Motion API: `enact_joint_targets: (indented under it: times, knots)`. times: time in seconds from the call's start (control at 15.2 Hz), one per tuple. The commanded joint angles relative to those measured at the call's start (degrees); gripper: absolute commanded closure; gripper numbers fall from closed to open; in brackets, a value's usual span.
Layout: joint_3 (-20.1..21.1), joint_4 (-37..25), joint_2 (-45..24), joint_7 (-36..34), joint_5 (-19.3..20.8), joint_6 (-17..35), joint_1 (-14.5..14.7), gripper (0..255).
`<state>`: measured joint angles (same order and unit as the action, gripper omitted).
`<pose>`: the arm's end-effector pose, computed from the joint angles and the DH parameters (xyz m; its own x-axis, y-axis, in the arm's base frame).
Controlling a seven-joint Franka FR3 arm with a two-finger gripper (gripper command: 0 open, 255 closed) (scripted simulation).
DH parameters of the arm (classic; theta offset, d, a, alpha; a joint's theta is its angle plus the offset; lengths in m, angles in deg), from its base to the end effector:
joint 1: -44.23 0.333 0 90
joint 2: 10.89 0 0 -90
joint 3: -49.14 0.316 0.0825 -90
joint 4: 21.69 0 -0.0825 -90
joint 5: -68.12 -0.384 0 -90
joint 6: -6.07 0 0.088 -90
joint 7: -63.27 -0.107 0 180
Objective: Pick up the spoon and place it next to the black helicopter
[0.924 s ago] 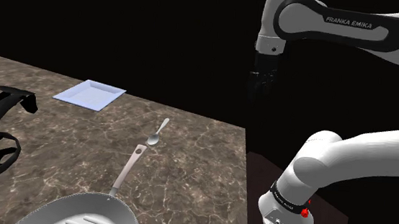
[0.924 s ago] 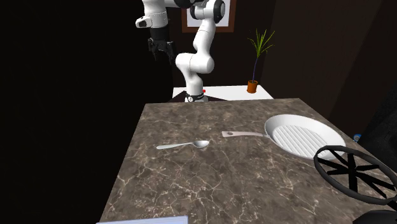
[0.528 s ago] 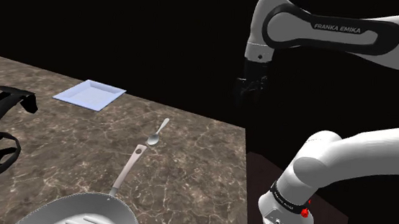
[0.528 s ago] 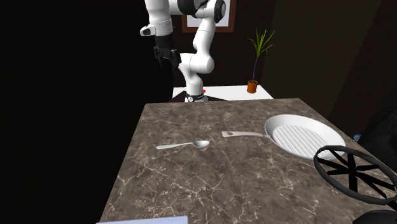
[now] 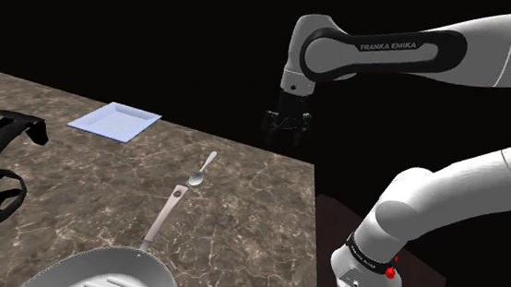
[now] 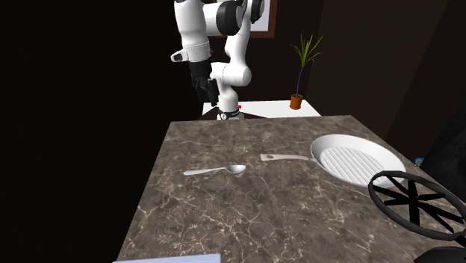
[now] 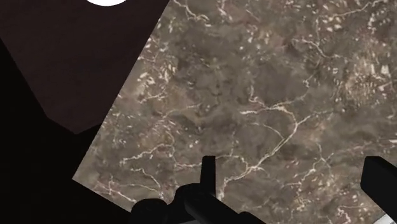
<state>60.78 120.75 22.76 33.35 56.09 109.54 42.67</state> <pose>0.3549 0.0850 0.4769 0.8958 -0.4249 -0.1304 -0.4314 -0.9019 -0.0243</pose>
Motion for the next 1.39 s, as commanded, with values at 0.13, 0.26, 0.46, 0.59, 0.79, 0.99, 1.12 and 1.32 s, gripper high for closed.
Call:
enact_joint_targets:
  times: [0.13, 0.26, 0.46, 0.59, 0.79, 0.99, 1.12, 1.32]
  knots:
    - [3.73, -1.20, -6.62, -8.24, -3.26, 7.78, -0.49, 0]
    - [5.45, -2.33, -10.31, -12.17, -4.28, 11.53, -0.84, 0]
    - [7.83, -4.64, -16.23, -18.12, -5.04, 17.01, -1.50, 0]
    - [9.19, -6.56, -20.37, -22.19, -4.96, 20.50, -1.93, 0]
    - [10.82, -9.95, -26.80, -28.51, -3.91, 25.38, -2.50, 0]
    - [11.71, -13.92, -33.36, -35.11, -1.83, 29.73, -2.70, 0]
    - [11.75, -15.60, -35.87, -37.68, -0.82, 31.22, -2.56, 0]
    - [11.88, -15.03, -37.58, -38.08, -0.27, 33.47, -2.23, 0]
